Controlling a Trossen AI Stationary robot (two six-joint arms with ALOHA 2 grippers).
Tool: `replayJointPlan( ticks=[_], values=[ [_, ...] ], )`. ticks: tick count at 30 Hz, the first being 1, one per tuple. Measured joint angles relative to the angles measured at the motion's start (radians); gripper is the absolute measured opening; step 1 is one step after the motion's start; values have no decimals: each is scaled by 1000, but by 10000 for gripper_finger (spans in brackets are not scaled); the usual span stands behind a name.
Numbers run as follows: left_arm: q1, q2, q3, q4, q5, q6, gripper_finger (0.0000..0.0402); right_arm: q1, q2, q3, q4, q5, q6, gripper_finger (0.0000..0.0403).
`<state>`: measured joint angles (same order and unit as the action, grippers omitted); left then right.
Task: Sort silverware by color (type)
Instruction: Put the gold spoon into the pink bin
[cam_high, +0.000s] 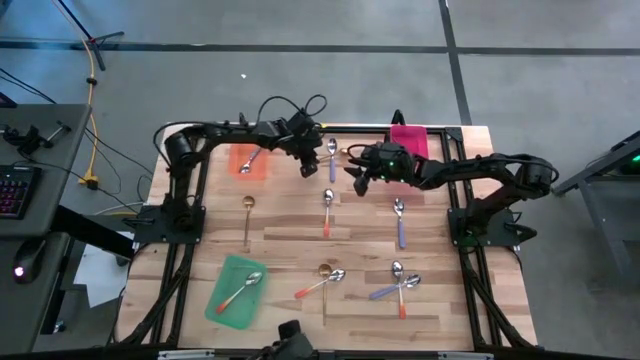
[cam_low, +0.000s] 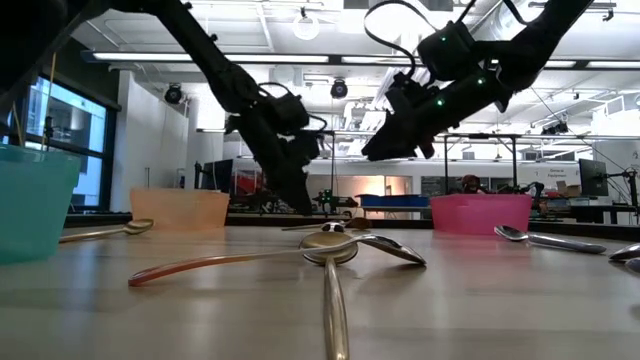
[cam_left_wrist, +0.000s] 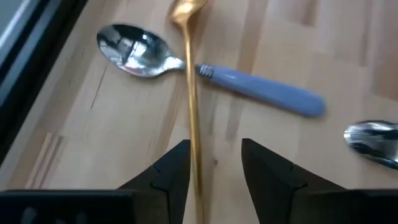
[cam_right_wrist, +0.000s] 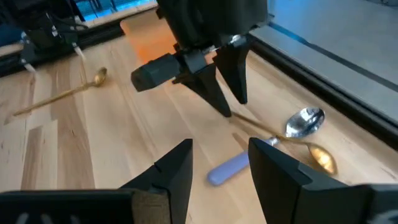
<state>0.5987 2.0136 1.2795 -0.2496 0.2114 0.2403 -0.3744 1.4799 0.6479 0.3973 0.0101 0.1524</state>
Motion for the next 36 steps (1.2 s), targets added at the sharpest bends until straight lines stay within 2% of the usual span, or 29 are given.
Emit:
replayJointPlan(
  ticks=[5,9,11,15,23,28,33,36],
  values=[
    [3,25,2,-20,-24,6,136,0,0,0,-12,0,0,142],
    [0,24,4,-46,-152,43,123,0,0,0,-13,0,-4,142],
    [0,24,4,-59,-173,64,108,0,0,0,-13,0,-4,142],
    [0,34,6,-81,-149,93,83,0,0,0,-13,0,-4,142],
    [-11,35,6,-79,-178,163,72,0,0,0,-22,0,-5,142],
    [-26,35,6,-104,-182,213,12,0,0,0,-45,-20,-5,142],
    [-31,29,6,-115,-181,202,5,0,0,0,-89,-22,-15,142],
    [-24,11,1,-144,-121,166,3,0,0,0,-117,-22,-1,142]
  ],
)
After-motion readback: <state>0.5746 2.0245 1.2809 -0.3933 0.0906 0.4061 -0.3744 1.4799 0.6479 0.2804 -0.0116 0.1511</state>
